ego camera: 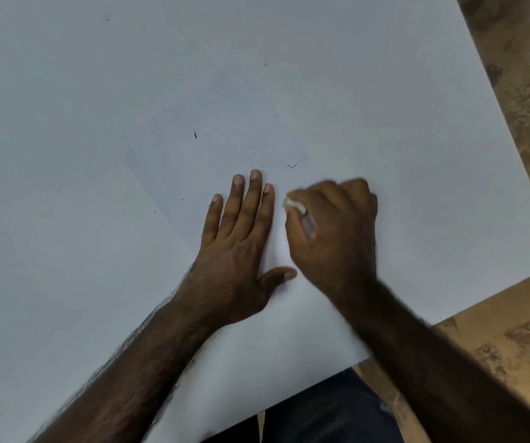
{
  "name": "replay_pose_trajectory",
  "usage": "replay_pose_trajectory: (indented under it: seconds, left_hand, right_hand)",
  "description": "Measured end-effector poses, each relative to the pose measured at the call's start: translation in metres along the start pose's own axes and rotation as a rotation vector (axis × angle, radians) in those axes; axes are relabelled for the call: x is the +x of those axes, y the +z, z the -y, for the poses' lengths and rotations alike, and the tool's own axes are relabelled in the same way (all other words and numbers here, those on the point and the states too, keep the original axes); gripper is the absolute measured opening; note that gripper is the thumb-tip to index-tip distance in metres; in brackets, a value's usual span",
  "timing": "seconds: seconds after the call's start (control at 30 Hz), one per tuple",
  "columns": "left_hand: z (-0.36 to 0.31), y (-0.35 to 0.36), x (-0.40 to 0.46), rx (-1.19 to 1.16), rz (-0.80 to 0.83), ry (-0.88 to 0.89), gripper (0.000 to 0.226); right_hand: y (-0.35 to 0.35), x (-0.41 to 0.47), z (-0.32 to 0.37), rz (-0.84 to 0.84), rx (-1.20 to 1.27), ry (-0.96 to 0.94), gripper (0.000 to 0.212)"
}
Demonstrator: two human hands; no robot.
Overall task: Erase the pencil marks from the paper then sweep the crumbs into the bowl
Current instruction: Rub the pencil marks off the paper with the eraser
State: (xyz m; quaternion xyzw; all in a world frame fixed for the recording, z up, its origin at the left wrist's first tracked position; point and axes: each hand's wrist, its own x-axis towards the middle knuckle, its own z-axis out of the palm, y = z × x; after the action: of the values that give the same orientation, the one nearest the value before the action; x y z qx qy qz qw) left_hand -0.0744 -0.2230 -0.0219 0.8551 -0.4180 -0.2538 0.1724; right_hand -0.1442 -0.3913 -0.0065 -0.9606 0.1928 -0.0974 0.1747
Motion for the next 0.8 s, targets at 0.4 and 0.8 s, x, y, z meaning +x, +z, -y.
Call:
replay_pose_trajectory:
  seconds: [0.4,0.8]
  left_hand:
    - [-0.001,-0.001,0.001,0.007,0.017,-0.004,0.11]
    - [-0.005,-0.007,0.0,0.017,0.029,-0.037,0.111]
  right_hand:
    - [-0.01,-0.031,-0.006,0.072,0.015,-0.019,0.017]
    - [-0.007,0.03,-0.025,0.04,0.115,0.01,0.009]
